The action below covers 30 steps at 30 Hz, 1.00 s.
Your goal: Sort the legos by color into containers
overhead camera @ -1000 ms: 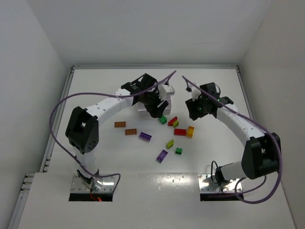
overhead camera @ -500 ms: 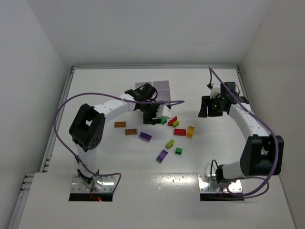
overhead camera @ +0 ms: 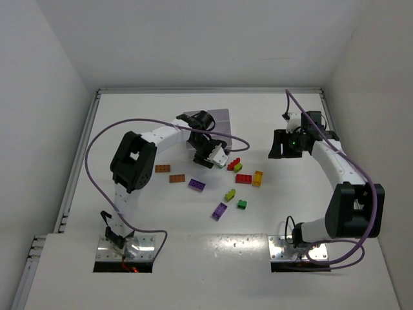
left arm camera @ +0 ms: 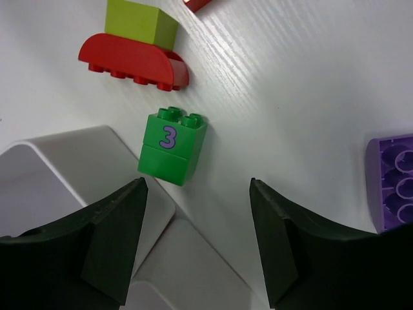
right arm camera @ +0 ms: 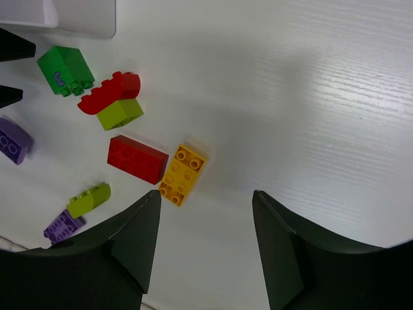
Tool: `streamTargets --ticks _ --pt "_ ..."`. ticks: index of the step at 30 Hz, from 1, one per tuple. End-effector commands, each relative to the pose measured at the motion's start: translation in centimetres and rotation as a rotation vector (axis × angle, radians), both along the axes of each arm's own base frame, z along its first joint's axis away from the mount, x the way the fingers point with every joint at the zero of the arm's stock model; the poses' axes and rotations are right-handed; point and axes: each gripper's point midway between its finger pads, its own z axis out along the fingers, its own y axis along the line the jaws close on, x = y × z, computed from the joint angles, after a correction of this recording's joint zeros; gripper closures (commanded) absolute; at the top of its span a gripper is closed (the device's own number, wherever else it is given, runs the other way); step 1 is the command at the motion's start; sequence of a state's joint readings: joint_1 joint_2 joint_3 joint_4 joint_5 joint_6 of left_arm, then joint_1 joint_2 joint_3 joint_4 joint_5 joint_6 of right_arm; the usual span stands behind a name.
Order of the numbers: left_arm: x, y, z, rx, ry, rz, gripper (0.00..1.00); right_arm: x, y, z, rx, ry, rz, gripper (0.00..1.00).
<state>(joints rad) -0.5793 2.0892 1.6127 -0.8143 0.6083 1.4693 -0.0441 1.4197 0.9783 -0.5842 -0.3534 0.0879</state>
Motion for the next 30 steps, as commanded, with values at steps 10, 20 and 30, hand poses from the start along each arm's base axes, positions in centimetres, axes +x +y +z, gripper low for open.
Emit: streamTargets --ticks 10,20,30 --pt "1.1 -2.8 0.2 -0.069 -0.057 -0.141 0.29 1.1 -0.4 1.4 0.03 -0.047 -0.018 0.4" --pt "2.6 -4.0 -0.5 -0.061 -0.087 -0.153 0.3 1.2 -0.6 1.5 0.033 -0.043 -0.016 0.4" --pt "1.4 -1.4 -2.7 0.06 0.016 -0.142 0.36 1.3 -1.0 1.4 0.024 -0.041 -0.011 0.4"
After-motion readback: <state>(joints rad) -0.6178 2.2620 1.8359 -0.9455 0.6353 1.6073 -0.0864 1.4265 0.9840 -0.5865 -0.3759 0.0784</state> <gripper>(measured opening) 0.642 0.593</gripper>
